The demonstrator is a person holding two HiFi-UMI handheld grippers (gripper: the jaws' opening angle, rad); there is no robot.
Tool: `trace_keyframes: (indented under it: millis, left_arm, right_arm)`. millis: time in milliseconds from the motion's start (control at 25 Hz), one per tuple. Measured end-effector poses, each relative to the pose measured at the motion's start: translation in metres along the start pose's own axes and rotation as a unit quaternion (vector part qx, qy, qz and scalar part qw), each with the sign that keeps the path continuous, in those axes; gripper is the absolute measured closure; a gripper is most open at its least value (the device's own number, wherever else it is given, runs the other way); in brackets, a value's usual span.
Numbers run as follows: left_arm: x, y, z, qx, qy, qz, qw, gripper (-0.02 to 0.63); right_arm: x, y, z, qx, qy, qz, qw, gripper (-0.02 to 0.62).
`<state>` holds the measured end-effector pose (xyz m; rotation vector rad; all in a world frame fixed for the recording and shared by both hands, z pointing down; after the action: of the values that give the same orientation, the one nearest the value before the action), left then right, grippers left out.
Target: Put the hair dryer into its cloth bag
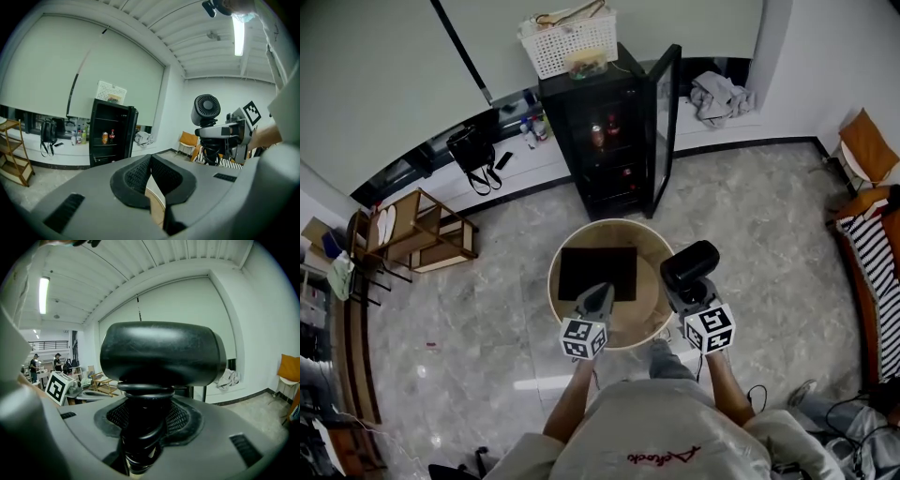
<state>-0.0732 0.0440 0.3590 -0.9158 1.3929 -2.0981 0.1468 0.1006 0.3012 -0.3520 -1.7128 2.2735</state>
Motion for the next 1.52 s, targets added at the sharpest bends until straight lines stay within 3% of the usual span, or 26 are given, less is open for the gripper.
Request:
trace_keyframes:
  millis: [280, 560, 800, 1120, 1520]
  left_arm:
    - [-0.006, 0.011, 0.066, 0.017, 0.006, -0.003, 0.9998, 0.575]
    - [-0.005, -0.008, 0.098, 0.052, 0.032, -0.034, 0.9976, 0.575]
    - [0.018, -0.027, 0.100, 0.064, 0.051, -0.053, 0.9953, 0.575]
    - [0.049, -0.048, 0.102, 0.082, 0.041, -0.068, 0.9934, 0.575]
    - [0.059, -0.049, 0.107, 0.089, 0.046, -0.074, 0.9921, 0.575]
  right_arm:
    - [-0.058, 0.008, 0.029, 0.003, 0.025, 0.000, 1.000, 0.399]
    - [-0.093, -0.004, 0.062, 0.033, 0.061, 0.012, 0.997, 0.399]
    - [-0.092, -0.025, 0.095, 0.056, 0.079, 0.026, 0.995, 0.399]
    - [-0.084, -0.042, 0.135, 0.067, 0.069, 0.040, 0.995, 0.399]
    - [-0.083, -0.044, 0.150, 0.084, 0.080, 0.040, 0.992, 0.399]
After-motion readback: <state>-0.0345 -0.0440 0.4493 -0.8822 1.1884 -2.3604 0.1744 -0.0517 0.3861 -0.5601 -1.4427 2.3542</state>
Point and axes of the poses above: the fingertips, and each gripper's own axes: z forward along the fingers, x to its left, y out of its top, the point moved 7 cm from there along -z, backward along the fingers, and after that the axes turned 5 degrees about -z, right-handed, at the moved point
